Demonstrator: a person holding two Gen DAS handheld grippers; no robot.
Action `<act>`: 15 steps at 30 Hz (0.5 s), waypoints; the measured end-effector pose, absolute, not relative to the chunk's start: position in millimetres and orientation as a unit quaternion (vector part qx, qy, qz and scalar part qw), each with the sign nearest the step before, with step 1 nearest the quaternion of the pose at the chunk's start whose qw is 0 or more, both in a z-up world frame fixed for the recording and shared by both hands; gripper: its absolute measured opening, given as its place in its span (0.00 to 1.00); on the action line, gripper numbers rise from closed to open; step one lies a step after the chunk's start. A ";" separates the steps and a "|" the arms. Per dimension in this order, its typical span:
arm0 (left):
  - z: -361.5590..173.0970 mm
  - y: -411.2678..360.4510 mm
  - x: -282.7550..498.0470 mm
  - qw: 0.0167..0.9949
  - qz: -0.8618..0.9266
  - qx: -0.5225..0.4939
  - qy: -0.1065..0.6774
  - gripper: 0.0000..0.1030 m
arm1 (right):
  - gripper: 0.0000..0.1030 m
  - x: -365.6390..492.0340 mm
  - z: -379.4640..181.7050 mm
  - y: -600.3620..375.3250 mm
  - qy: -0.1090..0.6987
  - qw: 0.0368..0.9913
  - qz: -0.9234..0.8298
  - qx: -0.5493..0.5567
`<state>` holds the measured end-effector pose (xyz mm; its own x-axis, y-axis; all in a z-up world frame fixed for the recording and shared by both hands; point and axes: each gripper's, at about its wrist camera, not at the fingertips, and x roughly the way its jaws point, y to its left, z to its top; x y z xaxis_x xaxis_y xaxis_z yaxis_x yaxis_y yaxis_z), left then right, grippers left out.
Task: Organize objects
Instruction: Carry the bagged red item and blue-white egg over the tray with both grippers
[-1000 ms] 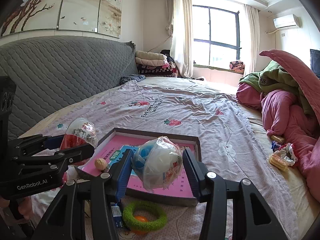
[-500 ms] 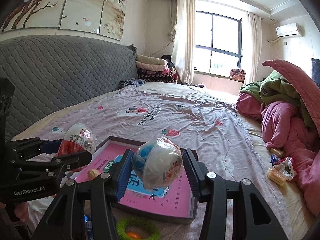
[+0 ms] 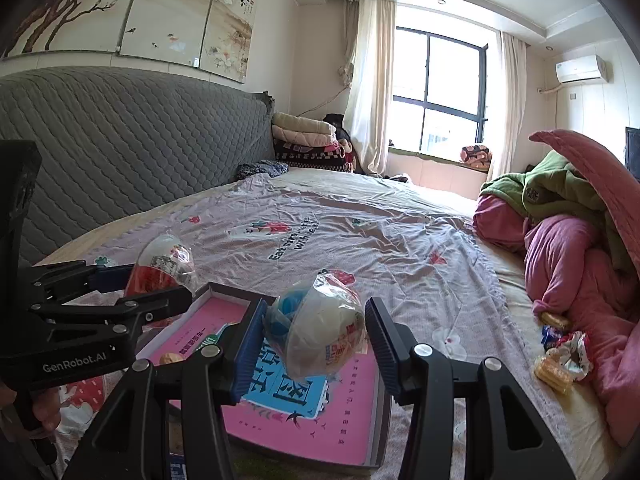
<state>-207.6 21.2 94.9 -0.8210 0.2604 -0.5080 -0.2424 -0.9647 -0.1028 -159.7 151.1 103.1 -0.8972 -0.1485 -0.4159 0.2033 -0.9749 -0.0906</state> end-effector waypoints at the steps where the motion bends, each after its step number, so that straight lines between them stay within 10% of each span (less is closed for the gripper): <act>1: 94.1 21.6 -208.7 0.131 0.954 -0.269 -0.017 0.53 | 0.49 -160.8 103.4 151.2 0.067 0.089 -0.972 0.206; 15: 65.0 39.7 -221.4 0.141 0.943 -0.302 -0.005 0.53 | 0.49 -175.0 86.7 155.6 0.083 0.068 -0.967 0.232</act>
